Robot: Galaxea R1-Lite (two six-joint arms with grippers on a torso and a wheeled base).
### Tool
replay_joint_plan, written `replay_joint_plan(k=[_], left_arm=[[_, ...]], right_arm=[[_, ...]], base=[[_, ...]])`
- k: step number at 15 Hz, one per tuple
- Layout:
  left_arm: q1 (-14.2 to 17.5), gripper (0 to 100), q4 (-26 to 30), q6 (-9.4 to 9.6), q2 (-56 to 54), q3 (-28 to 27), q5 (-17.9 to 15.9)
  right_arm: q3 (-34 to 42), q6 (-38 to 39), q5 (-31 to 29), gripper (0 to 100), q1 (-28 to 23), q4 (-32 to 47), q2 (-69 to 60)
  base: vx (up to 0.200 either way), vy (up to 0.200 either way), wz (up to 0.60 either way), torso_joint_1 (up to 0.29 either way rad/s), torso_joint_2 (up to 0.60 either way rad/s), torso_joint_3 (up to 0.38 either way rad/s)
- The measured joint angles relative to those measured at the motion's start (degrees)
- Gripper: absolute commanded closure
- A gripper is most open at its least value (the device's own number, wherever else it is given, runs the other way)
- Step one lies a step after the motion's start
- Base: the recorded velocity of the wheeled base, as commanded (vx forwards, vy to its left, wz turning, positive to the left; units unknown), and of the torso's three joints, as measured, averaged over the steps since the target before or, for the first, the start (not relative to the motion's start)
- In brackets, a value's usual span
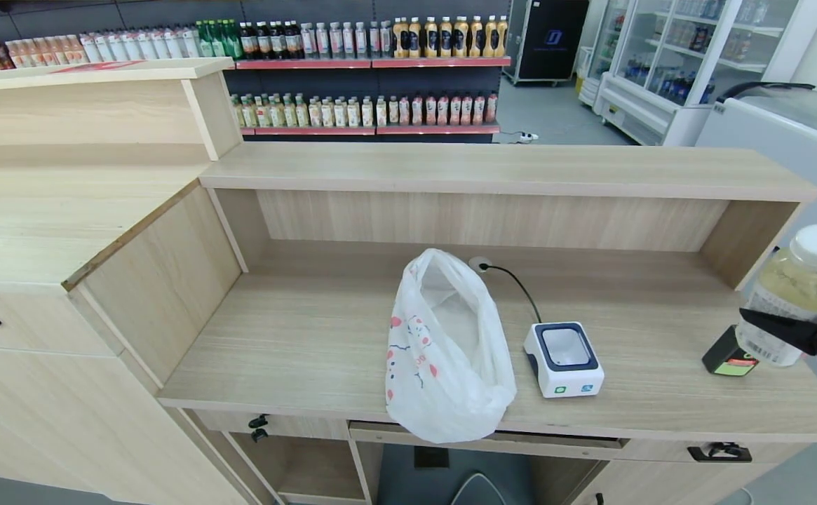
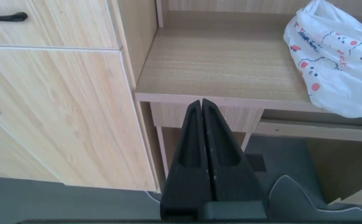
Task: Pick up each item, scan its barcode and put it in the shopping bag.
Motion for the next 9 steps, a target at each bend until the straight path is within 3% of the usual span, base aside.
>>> replay_joint_plan(k=[7, 9], left_arm=[[-0.02, 100, 0.0, 0.0, 0.0, 0.0, 0.0], [0.0, 100, 0.0, -0.02, 0.0, 0.0, 0.0]], right_arm=[[-1.62, -10.83, 0.41, 100, -2.06, -4.11, 5.49], [-2.39, -12.15, 4.35, 100, -1.88, -4.79, 8.83]], base=[[0.0, 0.0, 0.6, 0.004, 0.0, 0.004], [0.0, 0.0, 0.0, 0.0, 0.0, 0.0]])
